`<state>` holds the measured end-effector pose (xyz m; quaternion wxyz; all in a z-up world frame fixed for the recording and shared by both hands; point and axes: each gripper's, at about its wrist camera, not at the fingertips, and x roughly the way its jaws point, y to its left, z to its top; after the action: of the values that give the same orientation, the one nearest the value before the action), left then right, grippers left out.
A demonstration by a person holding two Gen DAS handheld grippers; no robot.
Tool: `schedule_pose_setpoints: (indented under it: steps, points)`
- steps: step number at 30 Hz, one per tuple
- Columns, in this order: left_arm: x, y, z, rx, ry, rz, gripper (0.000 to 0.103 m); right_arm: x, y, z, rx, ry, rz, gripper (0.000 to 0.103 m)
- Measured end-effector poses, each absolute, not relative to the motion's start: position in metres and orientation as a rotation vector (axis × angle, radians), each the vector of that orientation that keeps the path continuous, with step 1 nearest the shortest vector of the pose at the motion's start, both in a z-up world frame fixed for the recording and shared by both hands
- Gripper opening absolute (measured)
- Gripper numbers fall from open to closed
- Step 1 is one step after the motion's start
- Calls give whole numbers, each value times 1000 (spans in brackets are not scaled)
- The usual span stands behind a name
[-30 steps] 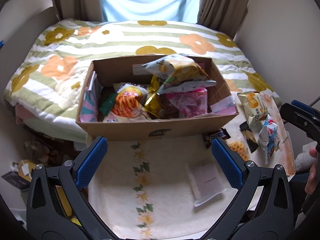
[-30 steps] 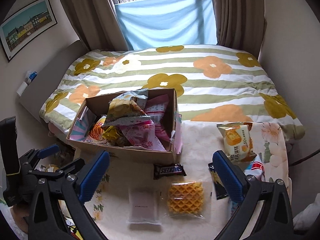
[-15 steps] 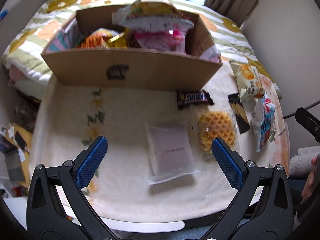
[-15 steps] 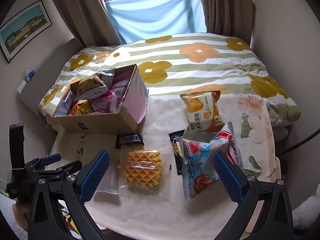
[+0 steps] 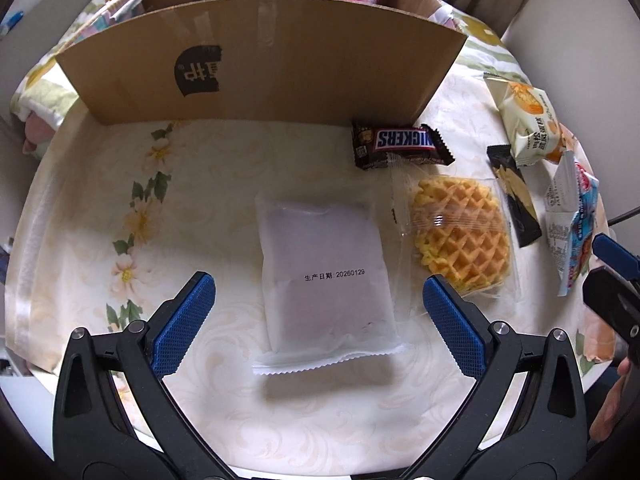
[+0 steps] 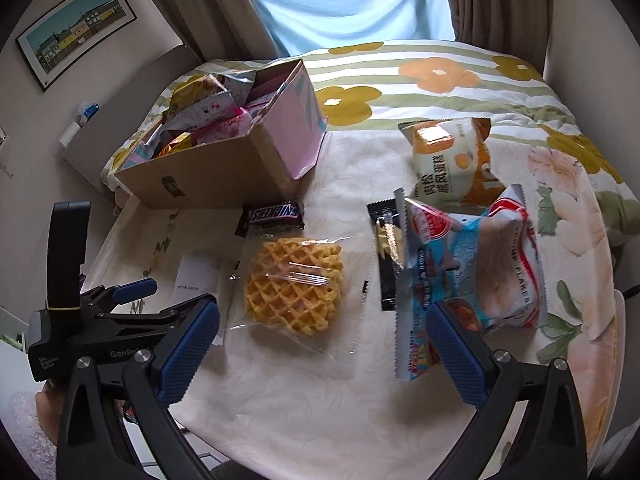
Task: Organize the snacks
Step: 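Grasp the white packet with the left gripper while the right grasps the waffle bag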
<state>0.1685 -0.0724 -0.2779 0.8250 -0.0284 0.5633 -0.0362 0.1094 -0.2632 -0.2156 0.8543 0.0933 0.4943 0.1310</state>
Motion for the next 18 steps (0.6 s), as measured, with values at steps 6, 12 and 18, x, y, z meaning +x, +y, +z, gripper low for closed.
schedule_pose_setpoints:
  steps: [6,12,18]
  points:
    - [166,-63,-282,-81,1175,-39,101,111,-249,-229,193,1055,326,103]
    - [179,-60,-292,-78,1187,-51,92,112,-236,-234,178,1057,353,103]
    - [186,-62,-298,-95,1202,-74,85,115,-233,-238,198,1064,341,102]
